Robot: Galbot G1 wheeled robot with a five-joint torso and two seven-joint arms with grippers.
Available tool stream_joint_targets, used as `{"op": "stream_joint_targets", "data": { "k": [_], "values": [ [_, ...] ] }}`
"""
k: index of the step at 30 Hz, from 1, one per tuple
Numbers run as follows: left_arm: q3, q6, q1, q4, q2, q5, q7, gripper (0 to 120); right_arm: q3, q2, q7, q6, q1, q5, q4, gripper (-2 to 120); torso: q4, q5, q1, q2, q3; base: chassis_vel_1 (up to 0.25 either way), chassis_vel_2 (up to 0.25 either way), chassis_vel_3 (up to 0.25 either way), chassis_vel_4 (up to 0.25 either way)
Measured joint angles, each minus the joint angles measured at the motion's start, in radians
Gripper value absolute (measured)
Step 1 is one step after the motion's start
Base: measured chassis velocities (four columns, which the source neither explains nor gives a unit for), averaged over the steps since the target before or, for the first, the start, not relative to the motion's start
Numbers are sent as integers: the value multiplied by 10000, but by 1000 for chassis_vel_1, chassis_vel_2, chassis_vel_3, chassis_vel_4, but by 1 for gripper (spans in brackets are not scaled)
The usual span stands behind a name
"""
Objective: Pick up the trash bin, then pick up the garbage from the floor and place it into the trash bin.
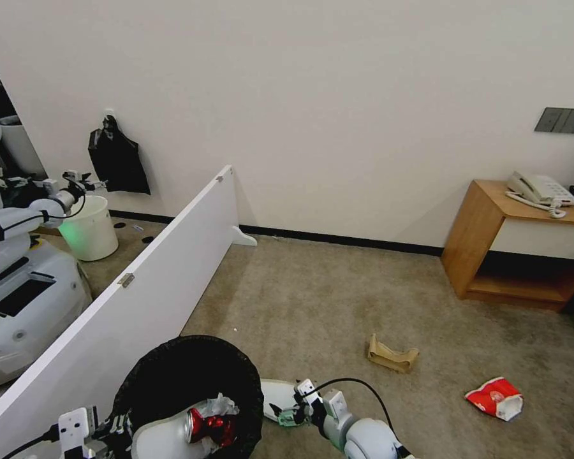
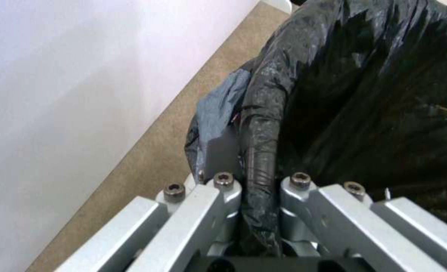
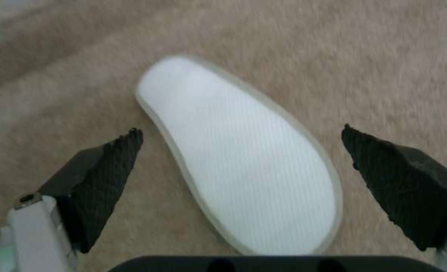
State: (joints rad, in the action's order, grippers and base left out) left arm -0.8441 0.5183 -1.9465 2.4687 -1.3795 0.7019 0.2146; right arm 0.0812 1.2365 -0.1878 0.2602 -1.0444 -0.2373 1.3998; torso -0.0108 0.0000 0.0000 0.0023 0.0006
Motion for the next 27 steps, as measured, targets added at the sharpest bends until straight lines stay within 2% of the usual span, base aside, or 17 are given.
{"op": "stream_joint_targets", "data": {
  "k": [12,27],
  "values": [
    [-14,-1,-12,13,8,14,-12,4,-8,586,24,-99,393,577,-1253,100,2,1,0,0,0,0,0,0,0],
    [-14,-10,5,-19,12,38,-22,4,-174,945,27,-221,824,777,-2500,100,0,1,1,0,0,0,0,0,0]
  ]
}}
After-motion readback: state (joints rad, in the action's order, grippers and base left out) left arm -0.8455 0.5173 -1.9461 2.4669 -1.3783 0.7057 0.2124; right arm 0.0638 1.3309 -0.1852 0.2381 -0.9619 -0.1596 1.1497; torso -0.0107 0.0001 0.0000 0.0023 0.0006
